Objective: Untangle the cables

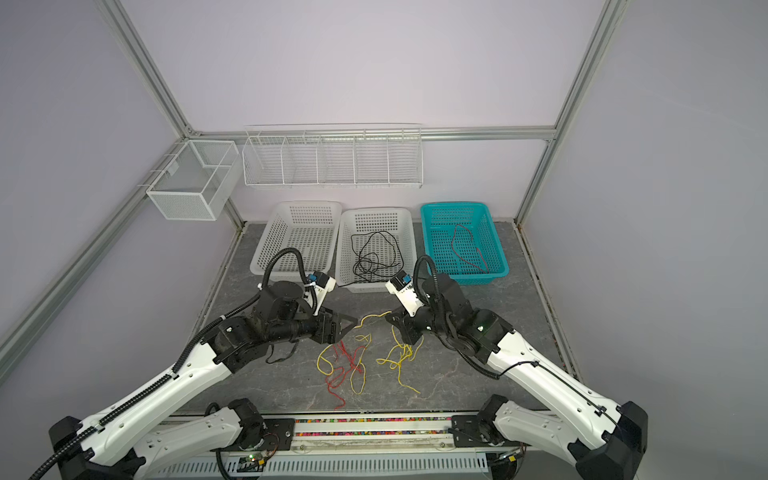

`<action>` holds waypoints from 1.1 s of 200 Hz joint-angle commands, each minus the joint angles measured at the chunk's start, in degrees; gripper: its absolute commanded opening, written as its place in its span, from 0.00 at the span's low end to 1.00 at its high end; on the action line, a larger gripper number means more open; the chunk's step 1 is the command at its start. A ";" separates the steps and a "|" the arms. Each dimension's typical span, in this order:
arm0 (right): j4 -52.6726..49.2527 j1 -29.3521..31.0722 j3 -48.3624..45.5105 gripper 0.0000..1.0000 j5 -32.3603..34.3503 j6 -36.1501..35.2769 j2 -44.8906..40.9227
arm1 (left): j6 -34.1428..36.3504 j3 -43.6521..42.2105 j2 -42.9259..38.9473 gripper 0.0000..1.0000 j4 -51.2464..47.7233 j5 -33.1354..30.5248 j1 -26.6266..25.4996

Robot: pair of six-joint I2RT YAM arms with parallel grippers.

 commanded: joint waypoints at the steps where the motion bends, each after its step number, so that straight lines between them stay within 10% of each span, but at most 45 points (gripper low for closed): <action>1: 0.33 0.99 1.20 0.07 -2.63 -1.86 0.34 | 2.52 2.15 1.27 0.72 -0.59 5.57 -0.39; 61: 0.89 2.75 1.70 0.07 -2.98 -2.35 1.31 | 0.41 -0.01 1.86 0.61 4.45 11.11 -1.54; 153: 4.54 4.23 0.05 0.07 -2.46 -0.65 2.35 | 0.15 0.72 2.45 0.00 4.37 11.19 -1.60; 220: 13.38 8.30 0.81 0.07 -0.01 2.58 11.92 | -12.58 -8.34 -4.00 0.00 30.14 6.65 -1.60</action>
